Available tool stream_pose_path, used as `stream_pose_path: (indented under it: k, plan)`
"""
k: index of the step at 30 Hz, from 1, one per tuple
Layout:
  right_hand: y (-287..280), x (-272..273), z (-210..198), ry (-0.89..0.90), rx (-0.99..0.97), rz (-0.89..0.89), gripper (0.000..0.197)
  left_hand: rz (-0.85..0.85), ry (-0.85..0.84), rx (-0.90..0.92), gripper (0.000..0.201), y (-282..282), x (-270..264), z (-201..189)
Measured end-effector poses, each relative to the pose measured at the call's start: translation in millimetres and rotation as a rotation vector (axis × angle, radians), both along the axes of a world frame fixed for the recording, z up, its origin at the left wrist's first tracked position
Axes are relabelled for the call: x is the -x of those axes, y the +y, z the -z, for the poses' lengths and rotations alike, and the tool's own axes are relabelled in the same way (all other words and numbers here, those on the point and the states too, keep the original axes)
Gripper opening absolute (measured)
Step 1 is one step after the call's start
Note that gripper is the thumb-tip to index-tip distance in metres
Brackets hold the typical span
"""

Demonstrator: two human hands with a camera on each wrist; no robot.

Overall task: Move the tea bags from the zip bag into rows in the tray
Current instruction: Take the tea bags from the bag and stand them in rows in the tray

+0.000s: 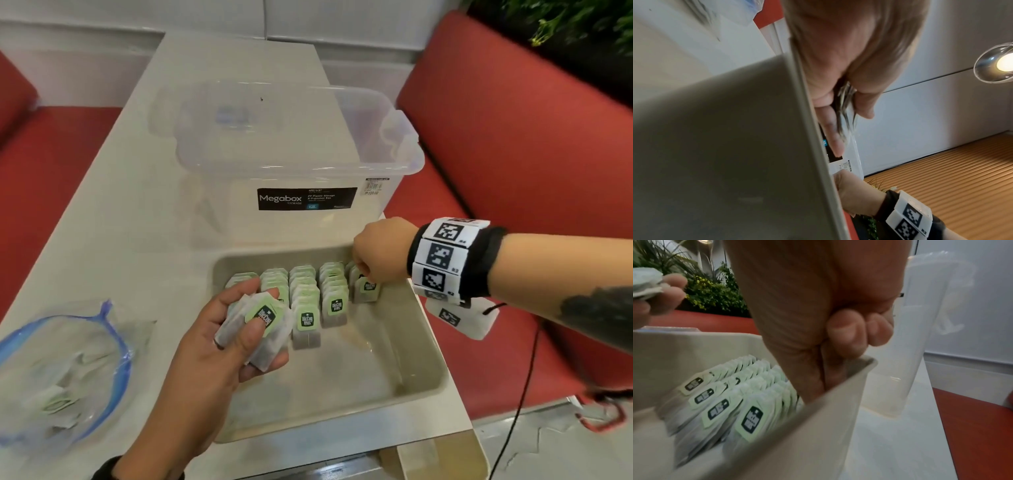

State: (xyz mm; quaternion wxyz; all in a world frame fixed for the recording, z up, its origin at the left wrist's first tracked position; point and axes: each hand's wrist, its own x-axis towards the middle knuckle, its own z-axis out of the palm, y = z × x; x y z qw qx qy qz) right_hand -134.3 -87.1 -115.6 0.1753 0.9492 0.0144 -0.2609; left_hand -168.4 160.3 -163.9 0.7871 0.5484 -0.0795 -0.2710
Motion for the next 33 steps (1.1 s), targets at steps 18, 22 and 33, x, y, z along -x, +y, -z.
stream_pose_path:
  k: [18,22,33]
  plan:
    - [5.4,-6.3,3.4,0.081,0.105,-0.062,0.011,0.009,0.036,-0.024,0.074,-1.3,-0.2,-0.9]
    - [4.5,-4.4,1.2,0.059,0.085,-0.040,0.006,0.013,0.089,-0.019,0.075,-0.3,-1.3,-6.1]
    - [36.3,18.0,-40.9,-0.257,-0.624,0.020,0.025,-0.006,0.264,0.125,0.054,-1.2,-5.5,-14.8]
